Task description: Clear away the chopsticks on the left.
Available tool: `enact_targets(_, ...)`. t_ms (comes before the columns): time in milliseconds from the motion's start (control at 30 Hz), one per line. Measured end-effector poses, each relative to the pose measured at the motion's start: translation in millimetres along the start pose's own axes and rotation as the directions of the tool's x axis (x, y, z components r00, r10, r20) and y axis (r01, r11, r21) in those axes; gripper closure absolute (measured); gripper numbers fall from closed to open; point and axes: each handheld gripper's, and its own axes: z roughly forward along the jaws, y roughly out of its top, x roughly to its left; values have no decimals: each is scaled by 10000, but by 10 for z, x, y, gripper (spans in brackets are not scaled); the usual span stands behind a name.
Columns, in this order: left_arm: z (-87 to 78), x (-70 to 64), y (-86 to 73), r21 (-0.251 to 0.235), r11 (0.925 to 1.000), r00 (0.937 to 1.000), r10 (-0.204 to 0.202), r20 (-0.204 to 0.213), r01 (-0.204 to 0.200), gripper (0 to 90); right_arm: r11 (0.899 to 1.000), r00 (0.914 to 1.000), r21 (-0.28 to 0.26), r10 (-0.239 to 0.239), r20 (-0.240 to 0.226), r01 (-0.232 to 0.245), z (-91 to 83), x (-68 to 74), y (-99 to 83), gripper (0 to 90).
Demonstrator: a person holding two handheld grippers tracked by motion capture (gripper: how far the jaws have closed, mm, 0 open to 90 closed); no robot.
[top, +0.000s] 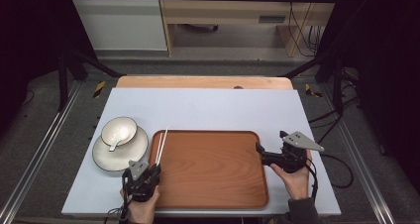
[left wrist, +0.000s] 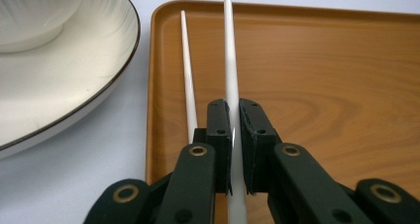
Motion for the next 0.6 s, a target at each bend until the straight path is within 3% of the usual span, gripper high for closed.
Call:
enact_targets(333, 80, 11, -41, 601, 9982, 9998, 26, -192, -14, 836, 10000, 10000, 23, -34, -13, 34, 6, 1, -3, 62)
enact_targets(600, 87, 2, -37, 692, 9976, 9997, 94, -240, -77, 833, 10000, 10000, 70, -57, -41, 58, 11, 6, -6, 62)
